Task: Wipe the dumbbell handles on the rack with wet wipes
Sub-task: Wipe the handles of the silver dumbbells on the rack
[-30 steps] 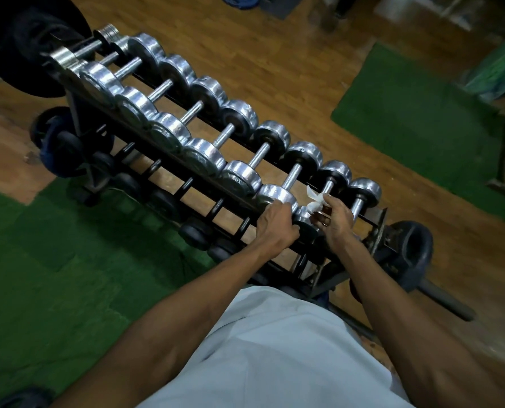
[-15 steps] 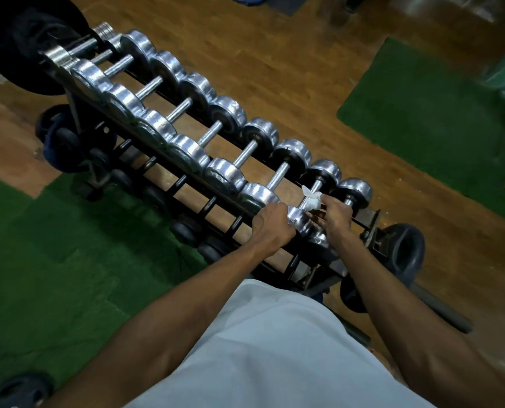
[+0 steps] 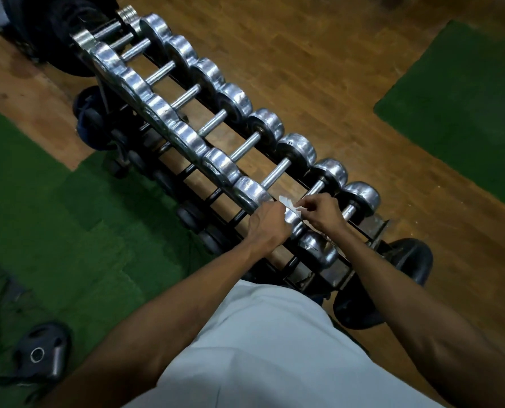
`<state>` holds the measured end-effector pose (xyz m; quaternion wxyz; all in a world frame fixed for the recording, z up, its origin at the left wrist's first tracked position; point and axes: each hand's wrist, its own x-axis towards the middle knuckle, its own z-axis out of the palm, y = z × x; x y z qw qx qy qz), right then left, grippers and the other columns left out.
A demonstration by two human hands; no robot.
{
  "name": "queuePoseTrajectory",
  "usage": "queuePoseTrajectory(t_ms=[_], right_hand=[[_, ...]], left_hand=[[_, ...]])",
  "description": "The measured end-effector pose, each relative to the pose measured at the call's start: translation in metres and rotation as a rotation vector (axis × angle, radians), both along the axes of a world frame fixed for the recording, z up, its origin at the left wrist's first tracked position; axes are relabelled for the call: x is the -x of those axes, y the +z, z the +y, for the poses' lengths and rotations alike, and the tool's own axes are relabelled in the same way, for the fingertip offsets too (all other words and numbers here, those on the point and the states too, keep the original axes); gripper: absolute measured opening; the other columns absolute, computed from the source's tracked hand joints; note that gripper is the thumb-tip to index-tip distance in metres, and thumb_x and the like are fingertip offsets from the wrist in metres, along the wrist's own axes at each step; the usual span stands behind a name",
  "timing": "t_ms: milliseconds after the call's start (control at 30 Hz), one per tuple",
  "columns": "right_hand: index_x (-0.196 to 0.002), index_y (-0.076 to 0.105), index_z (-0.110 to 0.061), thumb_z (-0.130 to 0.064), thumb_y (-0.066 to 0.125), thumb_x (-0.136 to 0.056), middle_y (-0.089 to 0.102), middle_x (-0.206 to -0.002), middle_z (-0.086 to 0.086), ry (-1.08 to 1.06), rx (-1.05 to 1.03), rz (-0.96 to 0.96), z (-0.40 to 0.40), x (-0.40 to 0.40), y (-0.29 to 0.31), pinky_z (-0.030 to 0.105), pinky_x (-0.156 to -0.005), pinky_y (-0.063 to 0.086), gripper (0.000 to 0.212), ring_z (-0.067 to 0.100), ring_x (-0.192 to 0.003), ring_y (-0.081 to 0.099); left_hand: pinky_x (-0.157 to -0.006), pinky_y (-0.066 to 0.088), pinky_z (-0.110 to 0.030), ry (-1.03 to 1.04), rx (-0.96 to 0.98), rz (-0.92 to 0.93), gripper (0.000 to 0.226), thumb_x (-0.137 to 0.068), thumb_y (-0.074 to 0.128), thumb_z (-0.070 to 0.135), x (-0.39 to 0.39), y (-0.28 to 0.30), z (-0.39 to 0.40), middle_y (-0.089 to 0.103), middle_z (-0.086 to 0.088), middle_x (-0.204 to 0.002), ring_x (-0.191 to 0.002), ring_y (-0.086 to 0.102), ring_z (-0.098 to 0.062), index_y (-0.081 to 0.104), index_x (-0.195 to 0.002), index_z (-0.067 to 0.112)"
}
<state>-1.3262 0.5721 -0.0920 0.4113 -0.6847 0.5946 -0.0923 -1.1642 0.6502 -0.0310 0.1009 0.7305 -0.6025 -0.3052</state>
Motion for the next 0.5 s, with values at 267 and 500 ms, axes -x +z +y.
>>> queuePoseTrajectory(t_ms=[267,500], right_hand=[[-0.086,0.083,-0.033,-0.040,0.079,-0.081,0.076,-0.086,-0.012,0.202,0.133,0.252,-0.030,-0.013,-0.017,0.039,-0.092,0.046,0.010,0.016,-0.095,0.065],[-0.083,0.079,-0.027,-0.022,0.074,-0.083,0.075,-0.093,0.000,0.399,0.098,0.412,-0.051,-0.048,-0.010,0.039,-0.092,0.036,0.008,0.024,-0.108,0.057]], left_hand=[[-0.060,0.039,-0.033,-0.001,-0.013,-0.101,0.035,-0.086,0.066,0.016,0.015,-0.002,0.003,0.053,-0.006,-0.088,-0.075,0.057,-0.024,0.038,-0.065,0.019],[-0.065,0.052,-0.039,-0.078,-0.041,-0.217,0.002,-0.089,0.064,0.007,0.020,-0.003,0.003,0.058,-0.011,-0.110,-0.092,0.062,-0.030,0.064,-0.090,0.006]])
